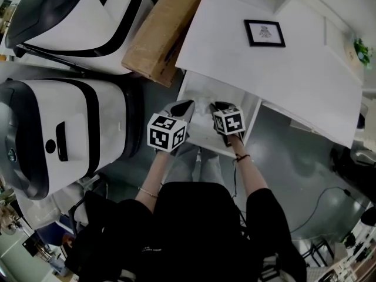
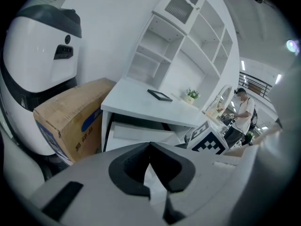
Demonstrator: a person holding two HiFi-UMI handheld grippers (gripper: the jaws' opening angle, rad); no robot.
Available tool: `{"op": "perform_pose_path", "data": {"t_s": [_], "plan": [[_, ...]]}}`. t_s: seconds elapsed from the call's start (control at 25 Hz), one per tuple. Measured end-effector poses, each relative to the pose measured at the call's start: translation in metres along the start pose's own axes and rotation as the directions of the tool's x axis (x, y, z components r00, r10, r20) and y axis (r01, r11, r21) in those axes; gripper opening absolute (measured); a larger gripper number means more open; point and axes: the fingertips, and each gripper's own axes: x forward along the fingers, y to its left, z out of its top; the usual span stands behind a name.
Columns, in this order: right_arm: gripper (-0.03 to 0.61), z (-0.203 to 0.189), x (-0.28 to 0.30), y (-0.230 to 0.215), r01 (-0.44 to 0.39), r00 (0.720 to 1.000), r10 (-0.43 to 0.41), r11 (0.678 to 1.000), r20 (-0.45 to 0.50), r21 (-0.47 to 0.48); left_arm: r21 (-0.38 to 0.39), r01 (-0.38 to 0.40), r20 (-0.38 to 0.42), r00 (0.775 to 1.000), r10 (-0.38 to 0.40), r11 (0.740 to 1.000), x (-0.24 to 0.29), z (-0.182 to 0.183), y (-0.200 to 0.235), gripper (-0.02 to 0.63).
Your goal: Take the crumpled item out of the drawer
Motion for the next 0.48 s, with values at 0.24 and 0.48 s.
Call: {"op": "perform_pose_path", "data": {"t_s": [0.24,0.48], "plan": [[0.051,0.008,-0.045,0.015,-0.025,0.997,0.026,1.0,0.075,-0.018,0.023,-0.022,0.097,0.995,0.02,0.999,-0.035,0.02,-0.007,-0.003],[0.051,0.039,-0.107,0.036,-0.05,0.971,0.06,0.998,0.233,-0.045,0.06,-0.039,0.207,0.978,0.026,0.997,-0.065,0.046,-0.022,-0.003]]}}
